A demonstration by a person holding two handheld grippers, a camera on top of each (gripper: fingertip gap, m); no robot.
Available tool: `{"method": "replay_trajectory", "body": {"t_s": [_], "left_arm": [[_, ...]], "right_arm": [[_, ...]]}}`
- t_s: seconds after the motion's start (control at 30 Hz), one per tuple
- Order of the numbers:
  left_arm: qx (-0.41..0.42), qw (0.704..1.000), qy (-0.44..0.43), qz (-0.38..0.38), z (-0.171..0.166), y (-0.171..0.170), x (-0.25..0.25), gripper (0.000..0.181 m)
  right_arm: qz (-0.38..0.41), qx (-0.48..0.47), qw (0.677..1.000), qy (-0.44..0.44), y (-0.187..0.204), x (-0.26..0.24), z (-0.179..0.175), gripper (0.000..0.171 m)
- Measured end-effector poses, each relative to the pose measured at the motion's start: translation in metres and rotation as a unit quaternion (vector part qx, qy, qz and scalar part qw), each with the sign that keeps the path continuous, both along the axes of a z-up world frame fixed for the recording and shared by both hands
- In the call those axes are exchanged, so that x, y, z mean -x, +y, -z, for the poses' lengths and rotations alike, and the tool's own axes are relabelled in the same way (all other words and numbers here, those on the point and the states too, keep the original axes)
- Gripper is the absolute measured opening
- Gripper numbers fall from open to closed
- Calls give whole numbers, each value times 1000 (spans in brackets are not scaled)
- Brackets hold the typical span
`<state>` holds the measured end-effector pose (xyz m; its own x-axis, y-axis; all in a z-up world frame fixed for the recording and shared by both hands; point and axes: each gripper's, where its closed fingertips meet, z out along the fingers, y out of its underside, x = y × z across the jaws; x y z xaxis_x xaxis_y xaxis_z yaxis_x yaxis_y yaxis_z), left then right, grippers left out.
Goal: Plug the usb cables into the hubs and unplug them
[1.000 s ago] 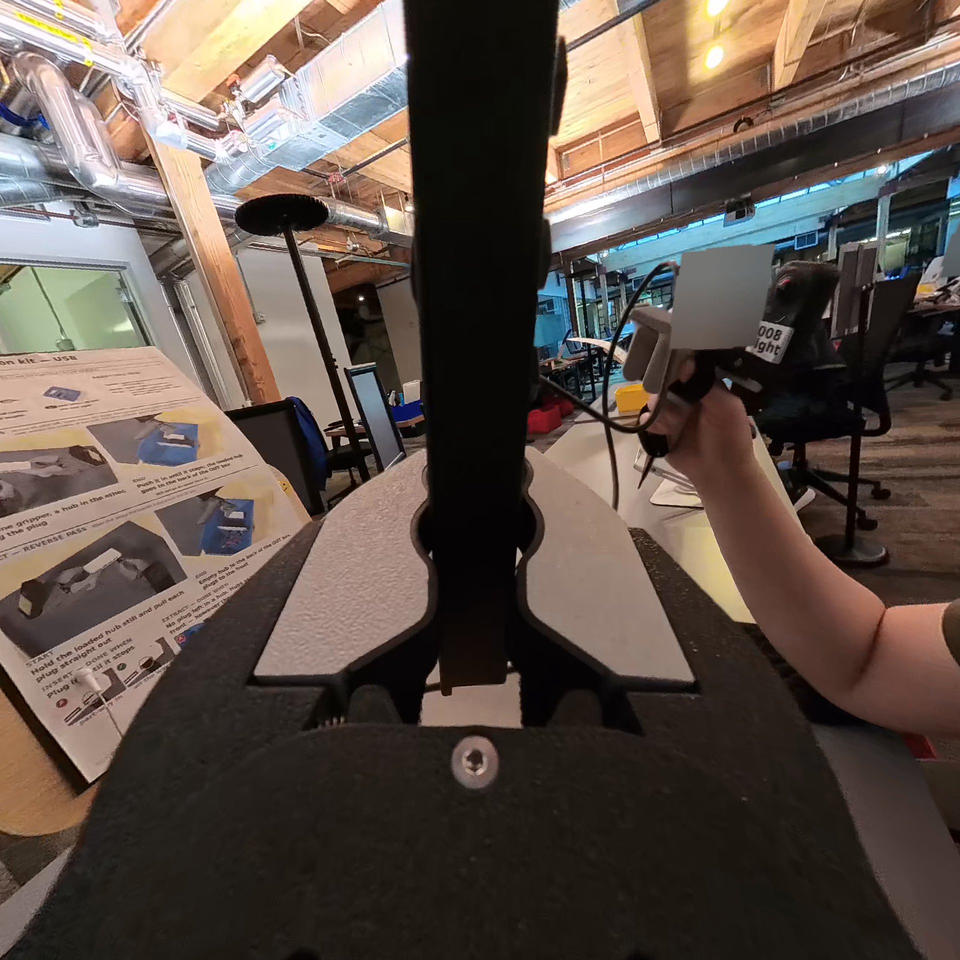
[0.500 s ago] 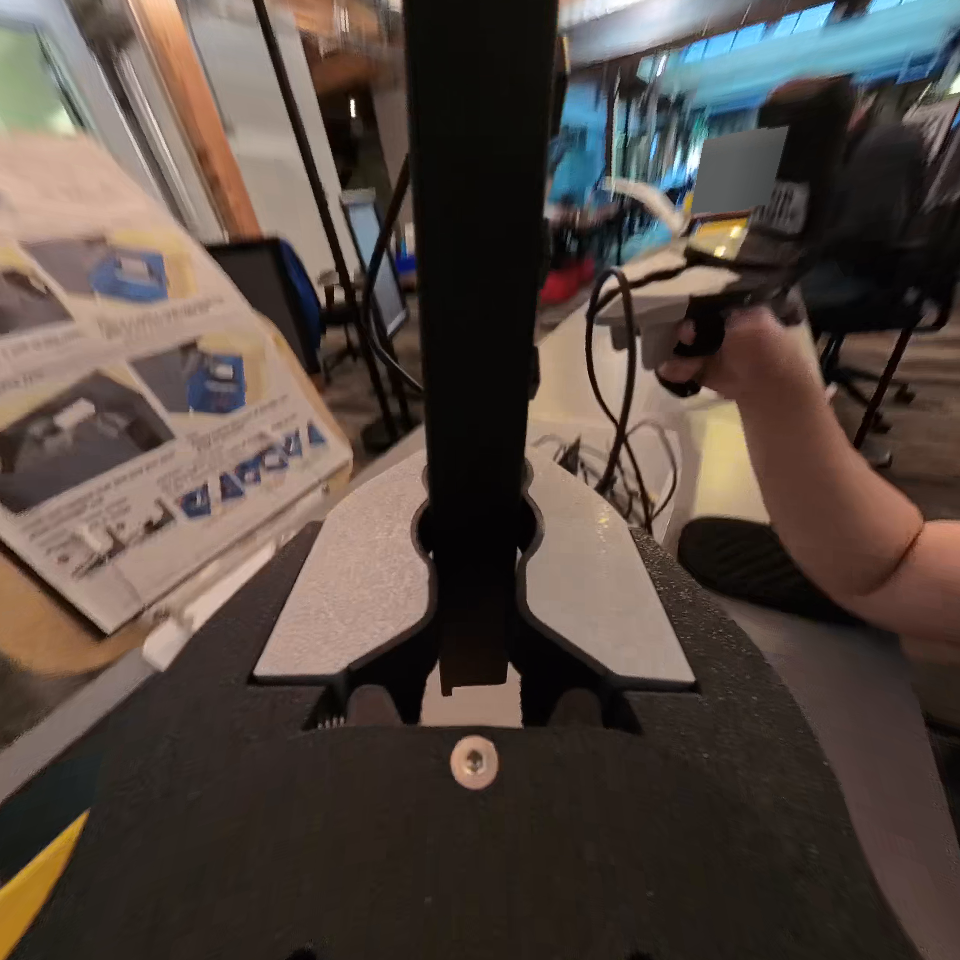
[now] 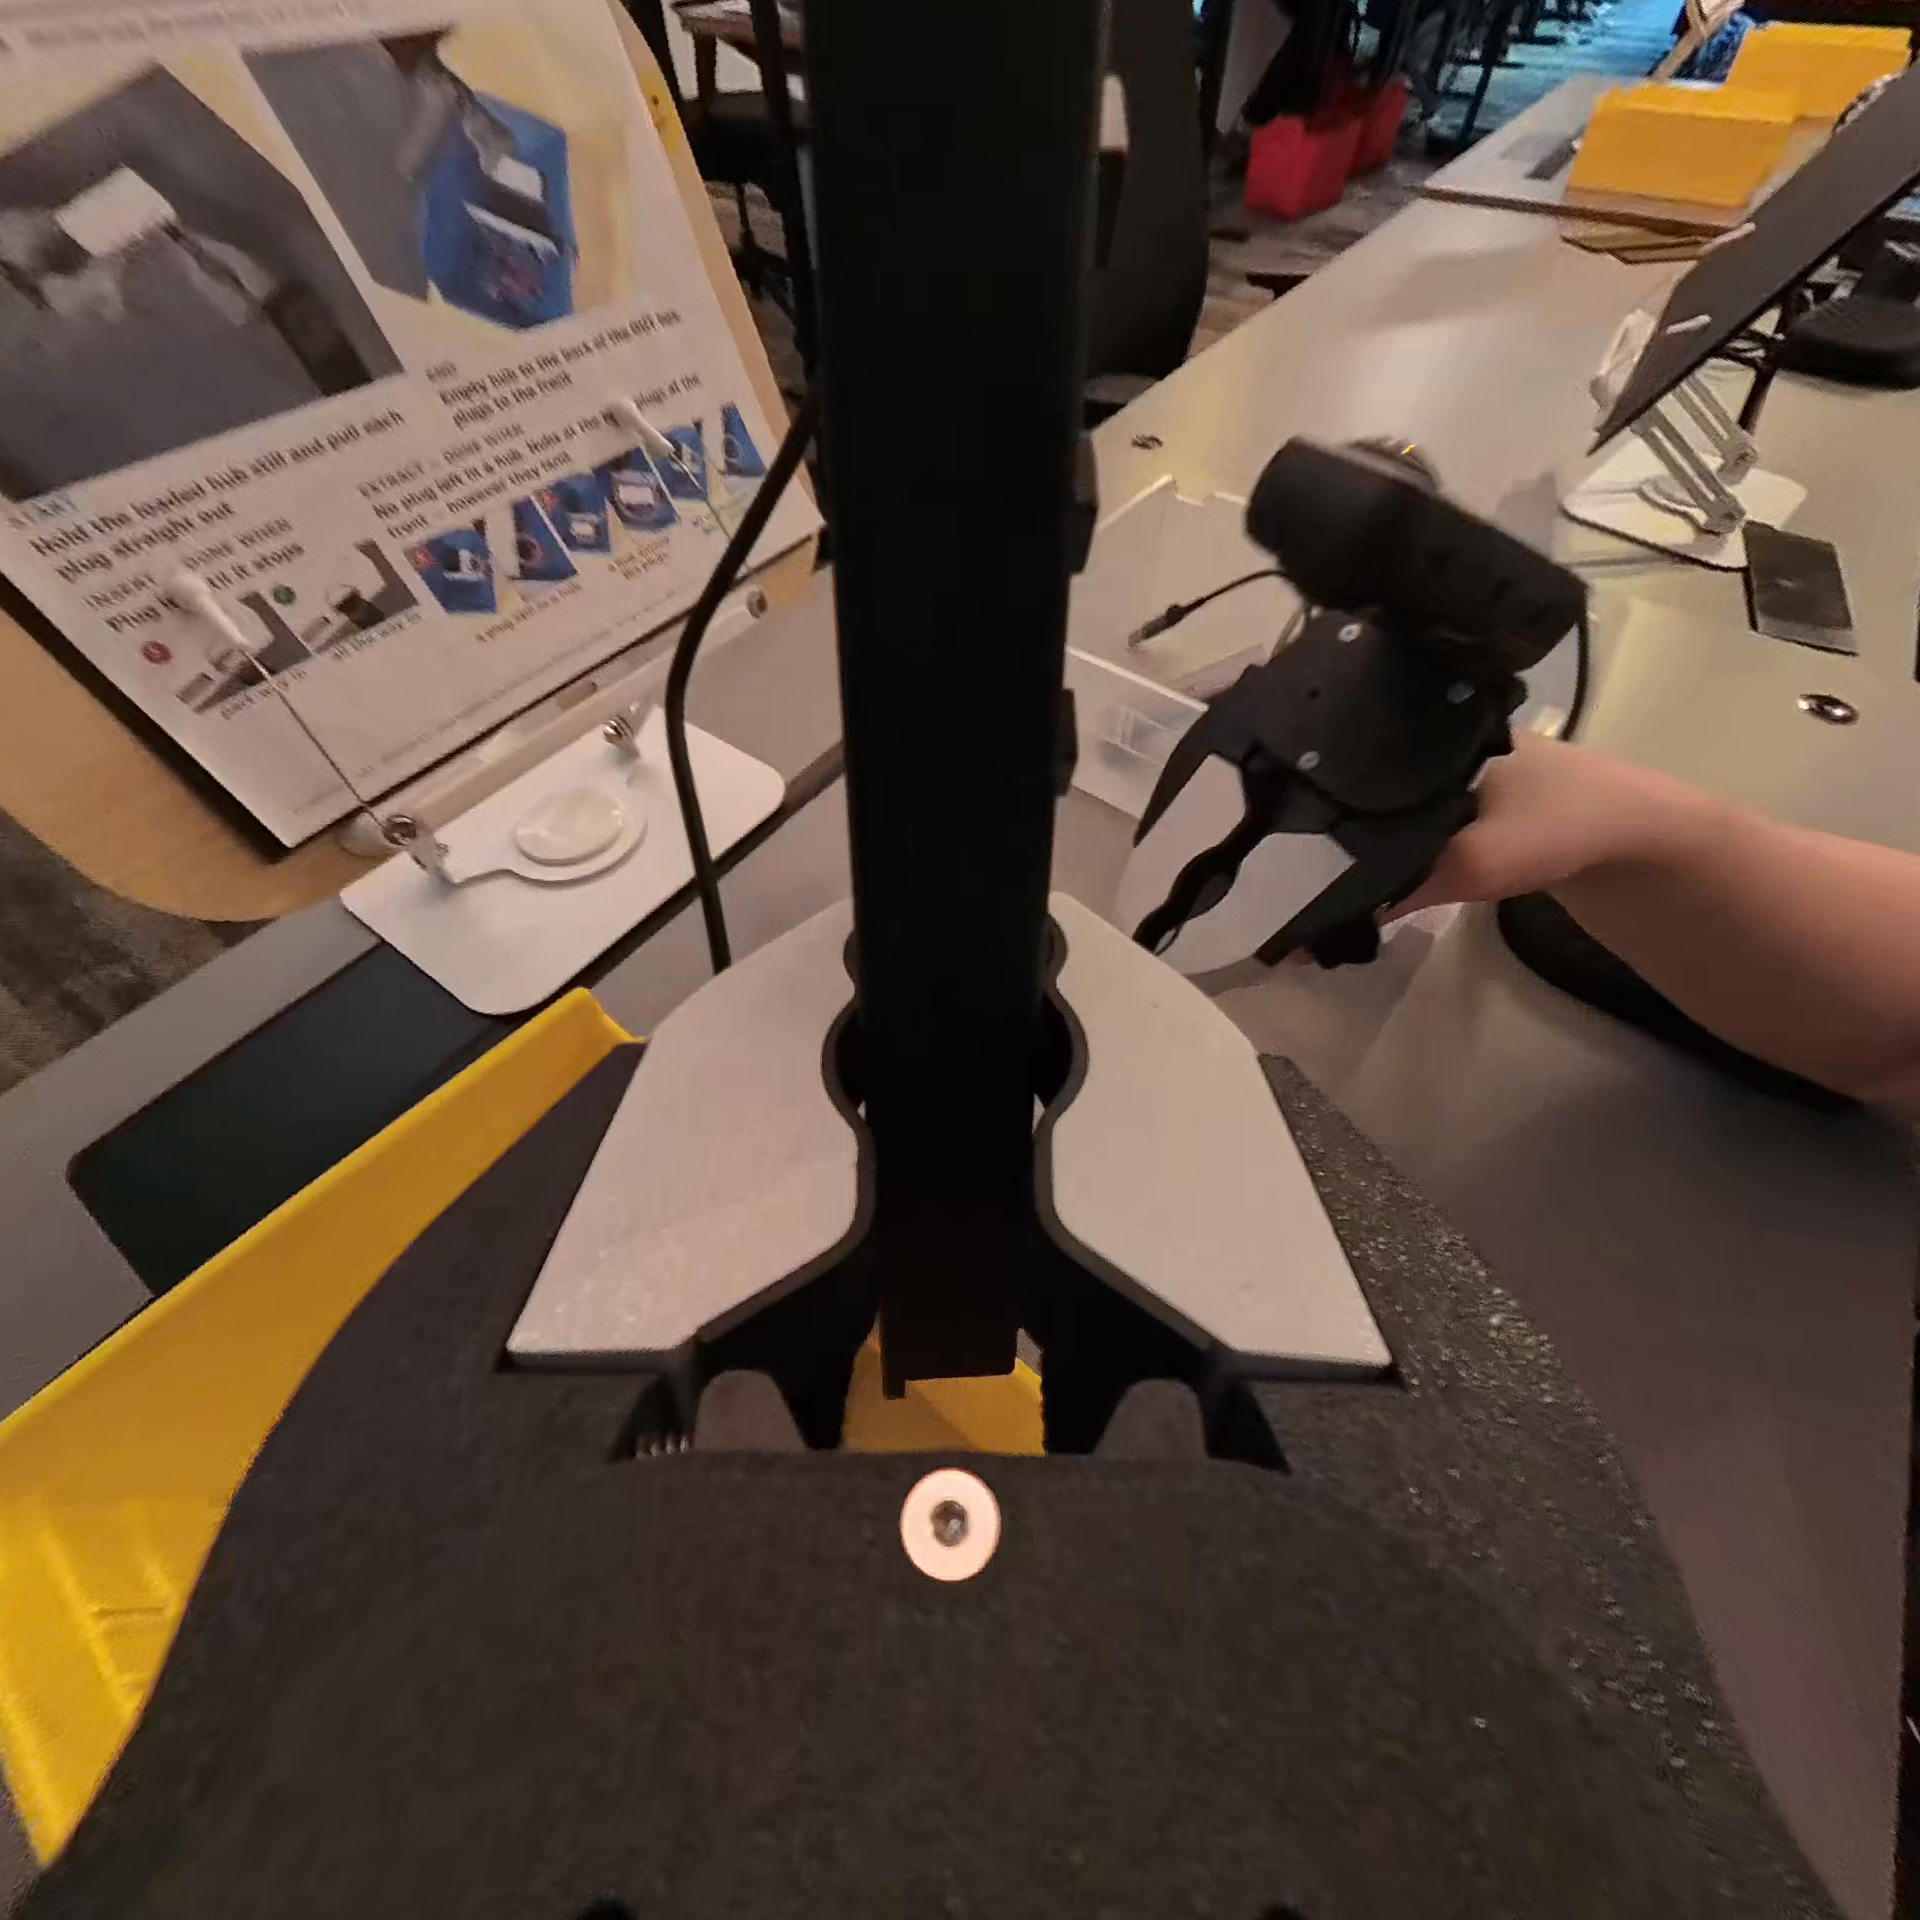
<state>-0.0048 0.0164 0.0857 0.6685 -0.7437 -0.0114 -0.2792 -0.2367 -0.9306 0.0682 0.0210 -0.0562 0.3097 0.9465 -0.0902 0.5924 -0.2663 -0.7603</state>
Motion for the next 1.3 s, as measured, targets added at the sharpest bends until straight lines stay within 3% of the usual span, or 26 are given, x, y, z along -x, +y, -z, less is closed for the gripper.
{"method": "replay_trajectory", "body": {"t_s": [0.1,0.17,0.23,0.37,0.47,0.57,0.63,0.7,0.8,1.13,1.17,1.2,1.3], "left_arm": [[1,1000,-2,3,2,3,-3,26],[0,1000,-1,4,2,3,-3,26],[-8,1000,-1,-5,-1,4,0,27],[-10,1000,-16,-7,-6,3,7,27],[-15,1000,-16,-14,-7,4,10,27],[-20,1000,-13,-19,-8,6,10,27],[-19,1000,-11,-19,-7,6,10,27],[-20,1000,-8,-22,-6,7,11,27],[-23,999,-9,-26,-8,7,14,26],[-33,999,-19,-37,-15,6,27,27],[-35,999,-18,-36,-15,5,27,27],[-36,999,-18,-36,-16,5,27,27],[-38,999,-18,-33,-16,5,26,27]], "right_arm": [[3,5,1000,-14,3,1,12,4],[10,-12,1000,-10,6,-1,5,16],[17,-66,998,-10,9,-7,-14,27],[17,-219,975,-23,-8,-12,-66,30],[-33,-264,963,-35,-48,1,-82,31],[-225,-77,971,-9,-146,40,-46,30],[-283,1,958,-49,-178,57,-6,23],[-280,-22,953,-116,-174,67,37,21],[-298,-11,945,-138,-184,76,70,21],[-277,-47,942,-183,-181,86,106,21],[-273,-41,944,-182,-180,85,106,20],[-273,-37,943,-185,-180,84,106,7],[-295,-20,934,-201,-185,76,106,5]]}}
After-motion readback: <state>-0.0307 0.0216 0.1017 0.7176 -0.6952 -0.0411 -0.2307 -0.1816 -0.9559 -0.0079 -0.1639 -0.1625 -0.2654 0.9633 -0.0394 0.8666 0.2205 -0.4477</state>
